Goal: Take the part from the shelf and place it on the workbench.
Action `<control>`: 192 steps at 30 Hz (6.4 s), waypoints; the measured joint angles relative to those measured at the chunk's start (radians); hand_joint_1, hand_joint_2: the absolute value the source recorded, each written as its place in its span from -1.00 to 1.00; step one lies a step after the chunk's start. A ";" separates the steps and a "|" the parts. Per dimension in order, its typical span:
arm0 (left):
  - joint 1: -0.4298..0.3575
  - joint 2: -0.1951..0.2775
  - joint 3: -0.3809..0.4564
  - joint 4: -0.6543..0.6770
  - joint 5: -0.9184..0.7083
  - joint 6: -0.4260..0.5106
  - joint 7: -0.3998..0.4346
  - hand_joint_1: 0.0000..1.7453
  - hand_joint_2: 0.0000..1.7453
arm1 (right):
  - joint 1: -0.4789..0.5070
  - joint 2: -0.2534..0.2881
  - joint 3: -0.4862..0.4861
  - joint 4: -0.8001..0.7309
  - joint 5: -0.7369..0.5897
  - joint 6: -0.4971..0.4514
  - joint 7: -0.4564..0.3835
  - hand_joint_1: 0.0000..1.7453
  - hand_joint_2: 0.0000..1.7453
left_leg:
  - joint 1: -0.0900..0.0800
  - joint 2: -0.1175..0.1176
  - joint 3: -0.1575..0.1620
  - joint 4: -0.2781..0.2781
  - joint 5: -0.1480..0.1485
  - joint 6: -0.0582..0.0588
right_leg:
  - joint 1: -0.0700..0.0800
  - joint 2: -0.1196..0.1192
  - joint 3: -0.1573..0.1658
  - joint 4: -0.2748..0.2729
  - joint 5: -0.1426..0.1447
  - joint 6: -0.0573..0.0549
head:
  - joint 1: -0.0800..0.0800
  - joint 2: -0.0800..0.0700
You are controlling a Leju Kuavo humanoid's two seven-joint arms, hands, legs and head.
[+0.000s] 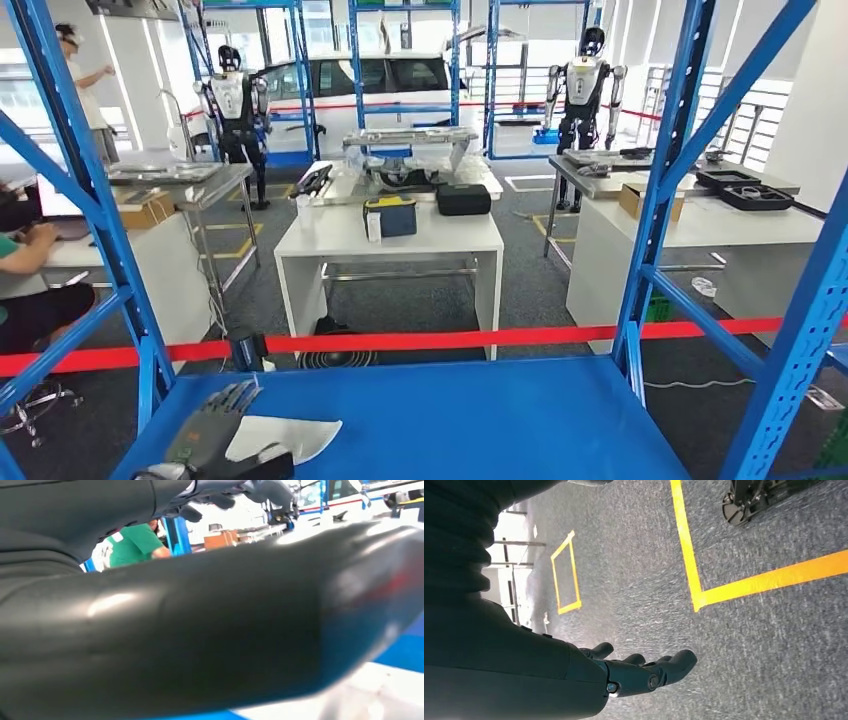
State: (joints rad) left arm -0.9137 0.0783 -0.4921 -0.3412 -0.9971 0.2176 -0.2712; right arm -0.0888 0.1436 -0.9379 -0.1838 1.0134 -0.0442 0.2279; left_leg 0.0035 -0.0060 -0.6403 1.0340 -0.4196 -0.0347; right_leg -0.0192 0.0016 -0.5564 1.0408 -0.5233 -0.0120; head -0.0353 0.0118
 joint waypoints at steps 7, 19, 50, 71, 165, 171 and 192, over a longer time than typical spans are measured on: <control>-0.030 -0.033 0.000 -0.004 -0.005 -0.027 0.002 -1.00 1.00 | 0.001 -0.019 -0.021 0.000 -0.009 0.003 -0.003 -1.00 1.00 | -0.003 -0.003 0.003 -0.008 -0.004 0.018 | 0.003 -0.003 0.011 -0.022 0.006 0.000 | 0.001 0.000; -0.033 -0.043 -0.008 -0.002 -0.045 -0.062 -0.022 -1.00 1.00 | 0.002 -0.020 -0.038 0.001 -0.007 0.006 -0.015 -1.00 1.00 | -0.007 0.000 0.004 -0.008 -0.001 0.030 | 0.000 -0.003 0.012 -0.028 0.012 0.026 | 0.001 0.000; -0.018 -0.034 -0.227 0.039 -0.219 -0.049 0.087 -1.00 1.00 | 0.002 0.019 -0.038 0.005 0.013 -0.015 -0.002 -1.00 1.00 | -0.006 -0.001 0.004 -0.010 0.000 0.029 | 0.001 -0.003 0.012 -0.027 0.012 0.026 | 0.001 0.000; 0.069 0.017 -0.237 0.068 -0.205 -0.044 0.153 0.75 1.00 | -0.009 0.027 0.011 0.009 0.081 0.057 -0.022 -1.00 1.00 | -0.006 -0.001 0.004 -0.010 0.000 0.029 | 0.001 -0.003 0.012 -0.027 0.011 0.025 | 0.001 0.000; 0.159 -0.026 -0.101 0.016 -0.180 0.272 0.010 -1.00 -1.00 | -0.018 0.022 0.017 0.009 0.126 0.071 -0.033 -1.00 1.00 | -0.018 -0.004 0.038 -0.020 -0.026 0.031 | 0.008 0.002 -0.042 0.000 0.036 0.004 | 0.003 0.000; 0.159 -0.026 -0.100 0.017 -0.183 0.260 0.033 -1.00 1.00 | -0.018 0.022 0.016 0.009 0.126 0.071 -0.032 -1.00 1.00 | -0.017 -0.004 0.038 -0.019 -0.027 0.026 | 0.007 0.002 -0.041 0.000 0.036 0.003 | 0.003 0.000; 0.099 -0.026 -0.102 0.063 -0.325 0.156 0.339 -1.00 1.00 | -0.017 0.022 0.011 0.009 0.129 0.059 -0.029 -1.00 1.00 | -0.019 -0.004 0.037 -0.016 -0.027 0.027 | 0.004 0.002 -0.039 -0.002 0.038 0.006 | 0.003 0.000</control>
State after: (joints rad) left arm -0.8146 0.0523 -0.5942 -0.2778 -1.3222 0.3737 0.0678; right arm -0.1060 0.1652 -0.9274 -0.1743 1.1420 0.0143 0.1991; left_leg -0.0154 -0.0099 -0.6037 1.0182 -0.4469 -0.0077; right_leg -0.0149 0.0034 -0.5952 1.0386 -0.4857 -0.0064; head -0.0324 0.0118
